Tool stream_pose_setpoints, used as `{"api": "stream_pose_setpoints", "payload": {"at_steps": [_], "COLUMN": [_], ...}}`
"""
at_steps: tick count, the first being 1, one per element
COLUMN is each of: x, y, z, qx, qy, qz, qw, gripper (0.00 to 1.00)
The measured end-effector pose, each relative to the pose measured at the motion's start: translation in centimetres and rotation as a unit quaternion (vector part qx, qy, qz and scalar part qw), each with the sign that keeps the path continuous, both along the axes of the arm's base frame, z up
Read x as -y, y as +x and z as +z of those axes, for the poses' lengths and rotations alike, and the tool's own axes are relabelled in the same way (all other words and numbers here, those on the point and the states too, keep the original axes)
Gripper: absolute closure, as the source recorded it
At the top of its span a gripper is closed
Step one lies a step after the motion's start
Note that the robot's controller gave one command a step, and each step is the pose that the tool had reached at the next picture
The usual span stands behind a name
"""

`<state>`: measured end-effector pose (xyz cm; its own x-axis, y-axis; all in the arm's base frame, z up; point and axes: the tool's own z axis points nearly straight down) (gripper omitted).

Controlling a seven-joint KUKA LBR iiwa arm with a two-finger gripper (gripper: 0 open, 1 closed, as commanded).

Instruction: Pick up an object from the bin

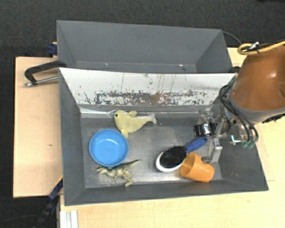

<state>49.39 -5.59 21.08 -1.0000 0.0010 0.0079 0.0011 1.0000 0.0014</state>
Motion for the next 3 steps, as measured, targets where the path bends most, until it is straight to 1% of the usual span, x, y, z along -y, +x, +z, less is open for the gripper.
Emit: {"api": "stream_pose_setpoints", "payload": {"at_steps": [1, 2, 3], "x": [-0.5, -0.6, 0.7], "y": [0.4, 0.6, 0.7], "z": [-11.8, -11.7, 19.5], "qx": [0.0091, 0.0124, 0.0118], "qy": [-0.002, -0.003, -0.003], "qz": [0.209, 0.210, 0.370], "qw": [0.9780, 0.9777, 0.9289], "gripper": [0.00, 1.00, 1.00]}}
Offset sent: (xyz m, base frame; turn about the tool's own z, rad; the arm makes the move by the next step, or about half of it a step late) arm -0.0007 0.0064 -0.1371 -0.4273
